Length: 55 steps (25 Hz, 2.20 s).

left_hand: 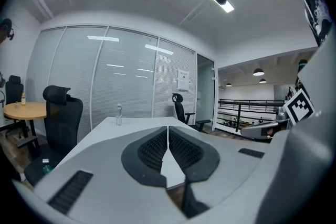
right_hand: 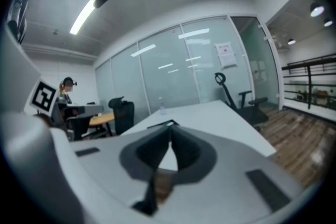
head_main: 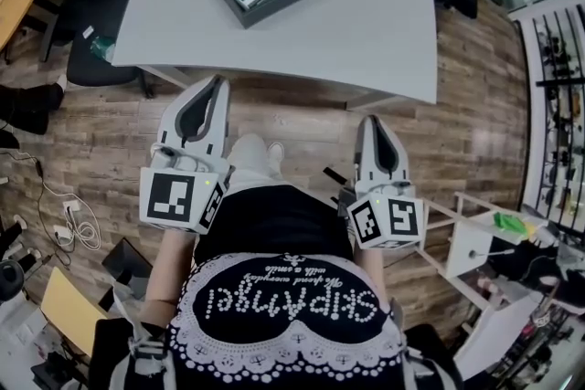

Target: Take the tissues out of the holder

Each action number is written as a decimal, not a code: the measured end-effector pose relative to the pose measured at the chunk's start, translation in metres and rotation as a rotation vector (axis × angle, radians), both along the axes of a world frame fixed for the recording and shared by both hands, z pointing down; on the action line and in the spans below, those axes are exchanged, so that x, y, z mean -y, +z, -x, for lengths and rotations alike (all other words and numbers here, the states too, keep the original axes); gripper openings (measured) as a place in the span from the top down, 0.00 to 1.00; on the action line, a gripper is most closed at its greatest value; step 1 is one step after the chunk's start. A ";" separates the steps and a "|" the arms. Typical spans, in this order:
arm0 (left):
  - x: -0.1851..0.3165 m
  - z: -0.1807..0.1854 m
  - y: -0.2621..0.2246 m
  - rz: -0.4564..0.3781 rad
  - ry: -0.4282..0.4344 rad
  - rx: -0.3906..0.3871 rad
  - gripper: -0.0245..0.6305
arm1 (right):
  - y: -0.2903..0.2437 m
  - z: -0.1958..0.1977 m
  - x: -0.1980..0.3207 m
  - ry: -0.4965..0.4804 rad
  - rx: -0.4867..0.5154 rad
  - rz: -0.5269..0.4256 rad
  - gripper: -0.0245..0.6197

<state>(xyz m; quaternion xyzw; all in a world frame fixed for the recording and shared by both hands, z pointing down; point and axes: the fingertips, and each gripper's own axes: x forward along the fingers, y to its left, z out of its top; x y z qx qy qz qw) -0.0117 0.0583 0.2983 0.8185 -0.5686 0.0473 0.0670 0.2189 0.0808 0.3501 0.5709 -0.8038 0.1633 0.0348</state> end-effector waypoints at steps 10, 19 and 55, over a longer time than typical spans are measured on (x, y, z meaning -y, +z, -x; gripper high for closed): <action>-0.001 -0.004 -0.002 0.002 -0.008 0.015 0.92 | 0.006 -0.005 0.001 -0.003 0.020 0.010 0.91; 0.018 -0.002 -0.001 0.007 -0.009 0.005 0.92 | 0.008 -0.002 0.019 -0.008 0.018 0.023 0.91; 0.228 0.073 0.011 0.039 0.089 -0.038 0.92 | -0.003 0.091 0.215 0.036 -0.011 0.033 0.91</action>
